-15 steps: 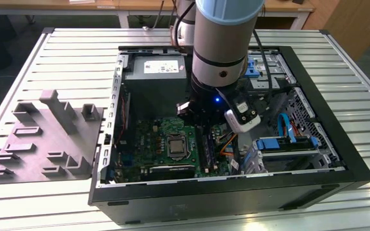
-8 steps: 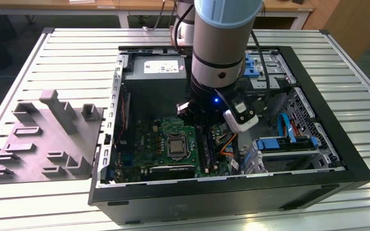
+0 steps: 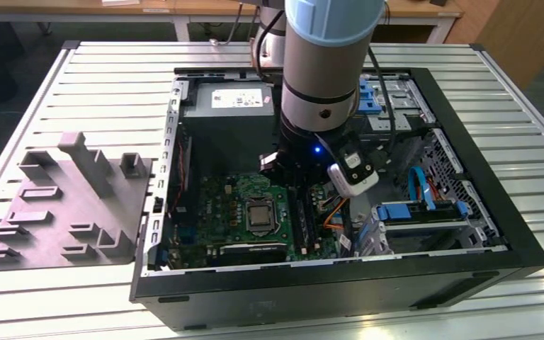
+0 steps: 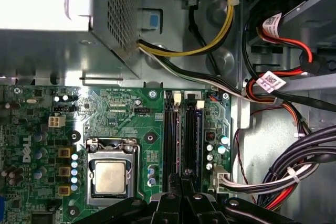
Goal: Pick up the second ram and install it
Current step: 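Insert the second ram into the second slot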
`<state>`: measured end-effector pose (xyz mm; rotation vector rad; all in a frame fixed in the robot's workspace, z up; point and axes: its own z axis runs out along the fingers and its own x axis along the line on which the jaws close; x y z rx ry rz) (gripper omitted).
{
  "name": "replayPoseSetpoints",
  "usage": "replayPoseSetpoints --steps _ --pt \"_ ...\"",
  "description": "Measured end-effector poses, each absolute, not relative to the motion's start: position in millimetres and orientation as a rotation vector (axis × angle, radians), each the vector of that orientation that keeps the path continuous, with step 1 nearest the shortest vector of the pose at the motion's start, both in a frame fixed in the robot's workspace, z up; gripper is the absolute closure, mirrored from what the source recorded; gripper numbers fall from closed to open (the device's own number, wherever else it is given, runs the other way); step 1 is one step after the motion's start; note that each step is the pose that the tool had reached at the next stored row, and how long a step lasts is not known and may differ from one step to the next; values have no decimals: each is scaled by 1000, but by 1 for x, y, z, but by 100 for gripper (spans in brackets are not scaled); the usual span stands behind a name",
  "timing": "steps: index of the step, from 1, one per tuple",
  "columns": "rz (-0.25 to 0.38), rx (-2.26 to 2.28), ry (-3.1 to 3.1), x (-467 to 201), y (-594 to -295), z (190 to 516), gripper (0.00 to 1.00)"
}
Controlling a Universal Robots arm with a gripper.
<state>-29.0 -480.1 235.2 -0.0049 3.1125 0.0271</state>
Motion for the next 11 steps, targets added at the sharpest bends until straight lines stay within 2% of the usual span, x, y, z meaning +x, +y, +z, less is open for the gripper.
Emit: replayPoseSetpoints --steps 11 --pt "32 -5 3112 -31 -478 230 88"
